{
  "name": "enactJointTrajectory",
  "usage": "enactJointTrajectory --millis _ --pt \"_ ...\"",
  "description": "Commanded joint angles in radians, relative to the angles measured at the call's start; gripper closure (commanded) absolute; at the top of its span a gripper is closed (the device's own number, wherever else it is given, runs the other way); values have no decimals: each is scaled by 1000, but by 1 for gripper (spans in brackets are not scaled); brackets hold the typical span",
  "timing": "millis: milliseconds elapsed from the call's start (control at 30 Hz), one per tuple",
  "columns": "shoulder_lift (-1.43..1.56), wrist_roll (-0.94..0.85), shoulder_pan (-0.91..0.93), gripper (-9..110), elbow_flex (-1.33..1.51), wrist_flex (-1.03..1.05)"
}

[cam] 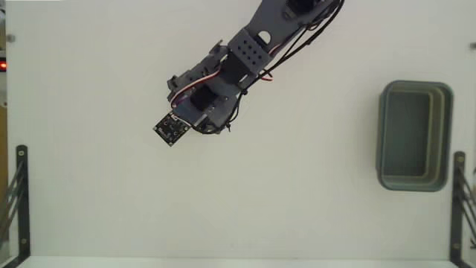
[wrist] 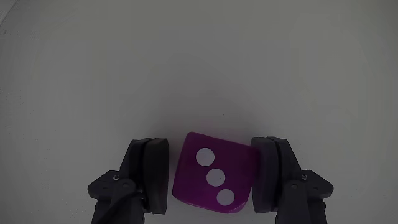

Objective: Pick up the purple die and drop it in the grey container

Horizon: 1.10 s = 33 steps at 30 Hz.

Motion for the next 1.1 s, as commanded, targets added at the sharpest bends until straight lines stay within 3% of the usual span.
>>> enactJointTrajectory --millis 0,1067 --pt "22 5 -1 25 0 -9" --pt "22 5 -1 33 0 -9"
